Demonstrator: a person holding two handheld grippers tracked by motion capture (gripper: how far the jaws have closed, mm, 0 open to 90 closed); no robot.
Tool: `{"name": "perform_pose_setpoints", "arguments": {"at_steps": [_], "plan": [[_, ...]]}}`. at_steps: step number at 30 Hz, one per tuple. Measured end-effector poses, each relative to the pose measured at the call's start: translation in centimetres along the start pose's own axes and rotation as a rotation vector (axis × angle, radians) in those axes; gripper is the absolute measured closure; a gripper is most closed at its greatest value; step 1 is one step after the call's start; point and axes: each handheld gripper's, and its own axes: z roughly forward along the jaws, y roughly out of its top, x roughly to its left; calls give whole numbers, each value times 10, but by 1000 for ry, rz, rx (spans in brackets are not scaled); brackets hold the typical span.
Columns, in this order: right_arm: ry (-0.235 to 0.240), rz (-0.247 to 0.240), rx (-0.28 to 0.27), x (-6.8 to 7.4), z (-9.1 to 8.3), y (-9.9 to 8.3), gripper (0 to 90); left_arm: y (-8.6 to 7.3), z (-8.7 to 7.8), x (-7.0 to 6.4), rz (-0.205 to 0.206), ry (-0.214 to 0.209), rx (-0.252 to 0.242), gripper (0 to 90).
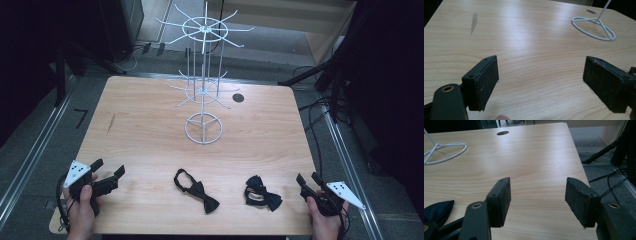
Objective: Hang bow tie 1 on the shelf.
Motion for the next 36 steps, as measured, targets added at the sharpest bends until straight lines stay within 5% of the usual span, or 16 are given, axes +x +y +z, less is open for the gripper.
{"name": "perform_pose_setpoints", "arguments": {"at_steps": [2,5,15,36], "plan": [[9,20,53,2,-2,3,437,0,0,0,-2,2,-2,141],[21,24,51,4,-5,6,453,0,-1,0,0,2,-6,141],[107,-126,43,34,-12,15,505,0,-1,0,-5,-4,-5,141],[311,-243,175,73,-6,6,514,0,-1,0,-6,-4,-7,141]]}}
